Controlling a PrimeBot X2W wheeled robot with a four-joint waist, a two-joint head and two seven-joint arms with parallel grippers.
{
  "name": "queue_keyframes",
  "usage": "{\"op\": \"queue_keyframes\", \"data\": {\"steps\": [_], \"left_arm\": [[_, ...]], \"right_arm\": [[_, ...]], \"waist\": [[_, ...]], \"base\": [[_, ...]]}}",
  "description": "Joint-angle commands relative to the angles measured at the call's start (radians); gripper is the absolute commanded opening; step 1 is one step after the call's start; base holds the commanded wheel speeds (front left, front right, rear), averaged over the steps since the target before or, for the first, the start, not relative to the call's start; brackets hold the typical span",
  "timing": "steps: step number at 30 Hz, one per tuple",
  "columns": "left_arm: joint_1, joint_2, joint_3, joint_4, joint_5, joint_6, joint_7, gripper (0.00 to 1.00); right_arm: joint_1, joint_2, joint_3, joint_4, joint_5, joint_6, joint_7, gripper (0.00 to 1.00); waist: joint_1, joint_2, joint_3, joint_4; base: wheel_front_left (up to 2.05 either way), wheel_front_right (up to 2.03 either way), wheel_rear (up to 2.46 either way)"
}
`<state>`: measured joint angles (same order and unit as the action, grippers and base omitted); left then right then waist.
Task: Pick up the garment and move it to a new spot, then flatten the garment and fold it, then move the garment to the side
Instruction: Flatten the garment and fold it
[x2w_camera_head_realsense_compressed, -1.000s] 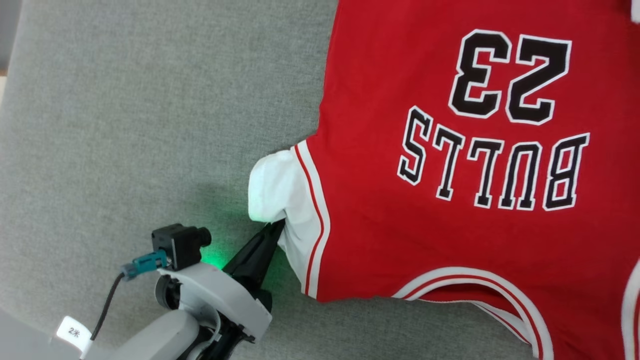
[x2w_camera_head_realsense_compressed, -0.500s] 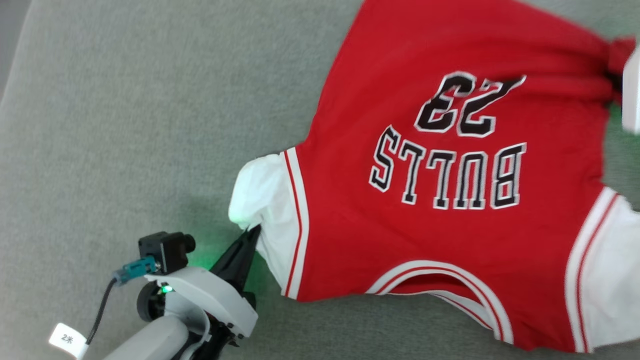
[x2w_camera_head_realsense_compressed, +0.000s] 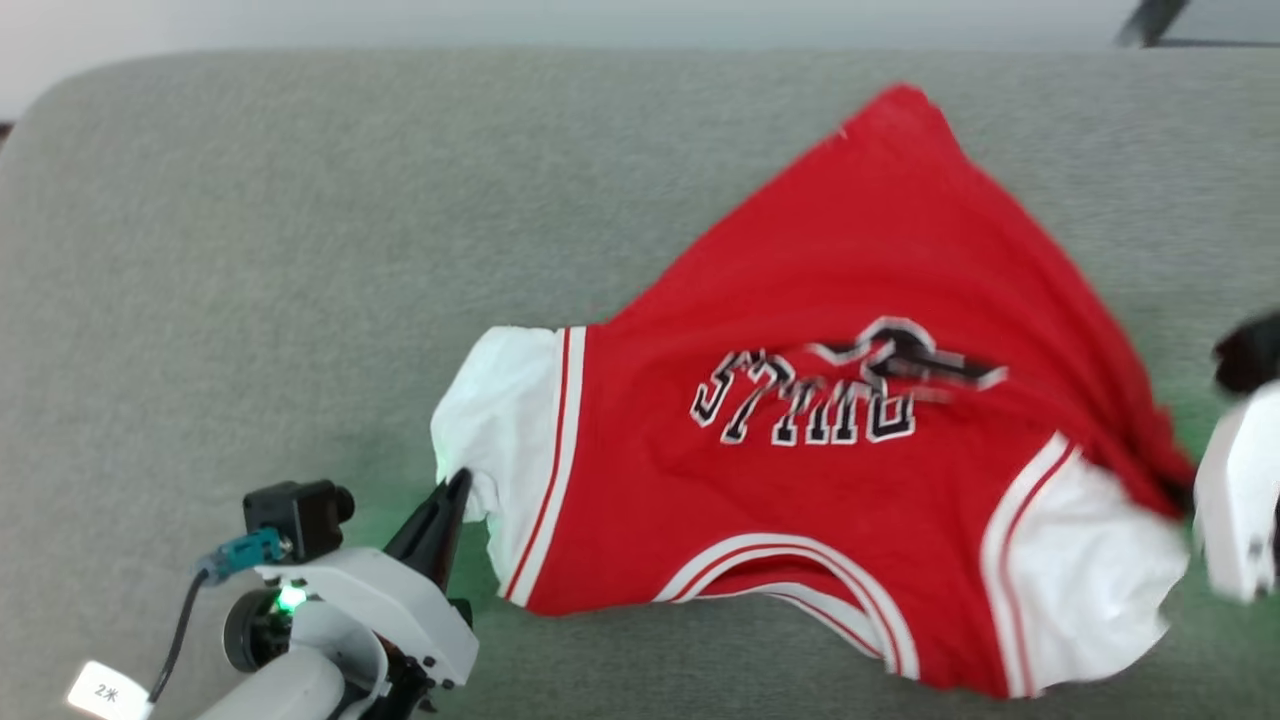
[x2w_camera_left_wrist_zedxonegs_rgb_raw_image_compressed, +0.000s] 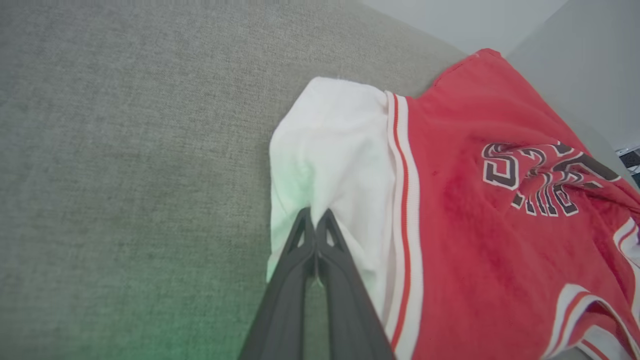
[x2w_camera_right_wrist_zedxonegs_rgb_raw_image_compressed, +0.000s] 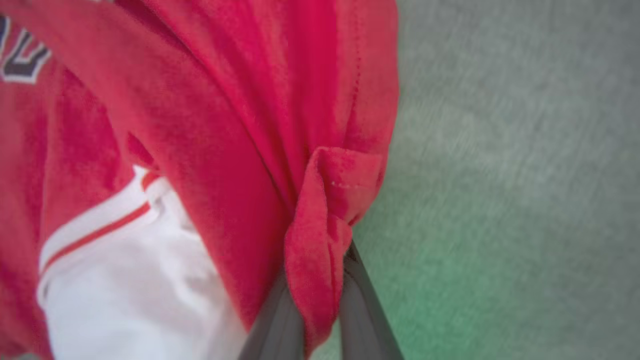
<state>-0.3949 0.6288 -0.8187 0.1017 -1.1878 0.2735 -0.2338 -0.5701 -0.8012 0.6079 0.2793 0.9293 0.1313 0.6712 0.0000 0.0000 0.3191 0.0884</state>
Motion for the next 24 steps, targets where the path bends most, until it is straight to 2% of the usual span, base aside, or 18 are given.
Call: {"op": "queue_keyframes", "data": {"steps": [1,6,11,17,18,19,20,24], "left_arm": [[0.013,0.002,0.001,-0.003,0.002,0.007,-0.005,0.00],[0.024,0.002,-0.001,-0.021,0.004,0.019,-0.005,0.00],[0.017,0.001,-0.004,-0.030,0.011,0.024,-0.004,0.00],[0.005,-0.008,-0.014,-0.032,0.020,0.028,0.001,0.00],[0.005,-0.009,-0.014,-0.031,0.020,0.029,0.001,0.00],[0.005,-0.009,-0.015,-0.030,0.020,0.029,0.001,0.00],[0.007,-0.009,-0.014,-0.030,0.020,0.029,0.000,0.00],[0.013,-0.011,-0.011,-0.028,0.018,0.027,-0.003,0.00]], "right_arm": [[0.070,0.004,0.020,0.007,0.004,-0.001,0.023,0.00],[0.259,0.017,-0.006,-0.107,-0.012,-0.001,0.051,0.00],[0.410,0.076,-0.030,-0.160,-0.053,-0.001,0.079,0.00],[0.477,0.153,-0.095,-0.173,-0.115,0.000,0.058,0.00],[0.474,0.155,-0.108,-0.174,-0.130,0.000,0.050,0.05],[0.469,0.154,-0.126,-0.179,-0.151,-0.001,0.034,0.50],[0.456,0.159,-0.155,-0.185,-0.169,-0.002,0.013,1.00],[0.409,0.144,-0.281,-0.244,-0.181,-0.004,-0.002,1.00]], "waist": [[0.0000,0.0000,-0.047,-0.049],[0.0000,0.0000,-0.059,-0.077],[0.0000,0.0000,-0.052,-0.085],[0.0000,0.0000,-0.045,-0.085],[0.0000,0.0000,-0.045,-0.085],[0.0000,0.0000,-0.045,-0.085],[0.0000,0.0000,-0.045,-0.086],[0.0000,0.0000,-0.046,-0.085]], "base": [[0.00,0.00,0.00],[0.00,0.00,0.00],[0.00,0.00,0.00],[0.00,0.00,0.00],[0.00,0.00,0.00],[0.00,0.00,0.00],[0.00,0.00,0.00],[0.00,0.00,0.00]]}}
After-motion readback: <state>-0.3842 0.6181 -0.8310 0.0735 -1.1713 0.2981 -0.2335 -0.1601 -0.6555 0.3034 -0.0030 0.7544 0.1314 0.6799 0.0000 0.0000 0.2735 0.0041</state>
